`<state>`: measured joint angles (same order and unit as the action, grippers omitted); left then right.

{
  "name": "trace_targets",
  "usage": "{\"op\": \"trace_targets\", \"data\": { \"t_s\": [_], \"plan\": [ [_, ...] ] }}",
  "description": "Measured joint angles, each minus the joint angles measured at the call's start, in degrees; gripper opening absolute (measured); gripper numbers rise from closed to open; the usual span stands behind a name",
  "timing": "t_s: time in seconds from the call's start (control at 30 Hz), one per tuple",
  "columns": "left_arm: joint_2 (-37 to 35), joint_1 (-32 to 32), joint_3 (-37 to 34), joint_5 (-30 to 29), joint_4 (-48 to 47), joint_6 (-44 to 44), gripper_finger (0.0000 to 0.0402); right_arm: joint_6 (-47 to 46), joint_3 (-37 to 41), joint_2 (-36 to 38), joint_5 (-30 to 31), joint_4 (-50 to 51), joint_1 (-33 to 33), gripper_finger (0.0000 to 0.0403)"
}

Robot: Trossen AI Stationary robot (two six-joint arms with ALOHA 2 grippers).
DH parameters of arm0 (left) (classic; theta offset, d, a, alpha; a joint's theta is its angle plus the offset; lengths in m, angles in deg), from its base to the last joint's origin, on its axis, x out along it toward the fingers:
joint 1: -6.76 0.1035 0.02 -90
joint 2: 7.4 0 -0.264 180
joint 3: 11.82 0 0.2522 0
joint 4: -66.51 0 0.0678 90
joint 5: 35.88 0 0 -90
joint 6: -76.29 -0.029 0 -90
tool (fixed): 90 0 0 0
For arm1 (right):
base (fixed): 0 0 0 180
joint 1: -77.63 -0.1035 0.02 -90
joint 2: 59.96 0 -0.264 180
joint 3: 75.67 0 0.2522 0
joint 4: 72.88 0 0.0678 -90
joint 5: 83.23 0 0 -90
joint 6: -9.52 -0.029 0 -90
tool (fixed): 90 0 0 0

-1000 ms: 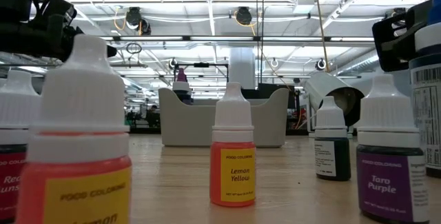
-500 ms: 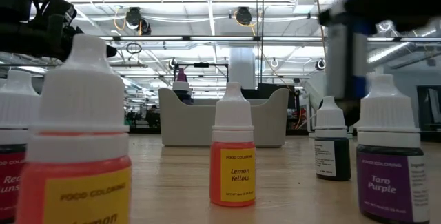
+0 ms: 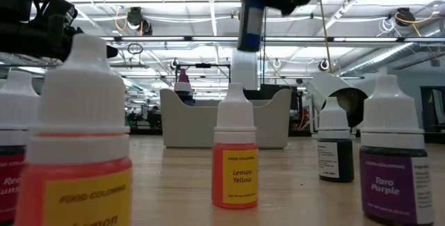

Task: Pick & Place food coloring
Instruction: Put the large blue food coloring bottle into the white bin

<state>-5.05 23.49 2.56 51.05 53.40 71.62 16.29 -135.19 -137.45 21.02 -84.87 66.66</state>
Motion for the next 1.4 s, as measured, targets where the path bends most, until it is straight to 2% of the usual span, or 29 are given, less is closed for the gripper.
{"op": "trace_targets", "data": {
  "t_s": [0.2, 0.33, 0.73, 1.1, 1.4],
  "plan": [
    [0.3, 0.0, 0.0, 0.0, 0.0, -1.6, 0.0058, -1.4, -1.7, -7.1, -5.9, -4.9, 7.2, 0.011],
    [0.7, 0.0, 0.0, 0.0, 0.0, -1.7, 0.0058, -2.3, -4.3, -12.4, -8.0, -5.7, 9.3, 0.0112],
    [1.0, 0.0, 0.0, 0.0, 0.8, -1.7, 0.0058, -3.0, -5.5, -23.0, -8.4, -14.6, 12.0, 0.0113],
    [1.0, 0.0, -0.1, 0.0, 1.1, -2.6, 0.0058, -4.6, -5.5, -27.5, -8.5, -17.0, 14.0, 0.0112],
    [1.0, 0.1, -0.1, 0.0, 1.3, -2.6, 0.0058, -5.5, -5.5, -27.6, -8.4, -17.4, 14.0, 0.0113]
  ]
}}
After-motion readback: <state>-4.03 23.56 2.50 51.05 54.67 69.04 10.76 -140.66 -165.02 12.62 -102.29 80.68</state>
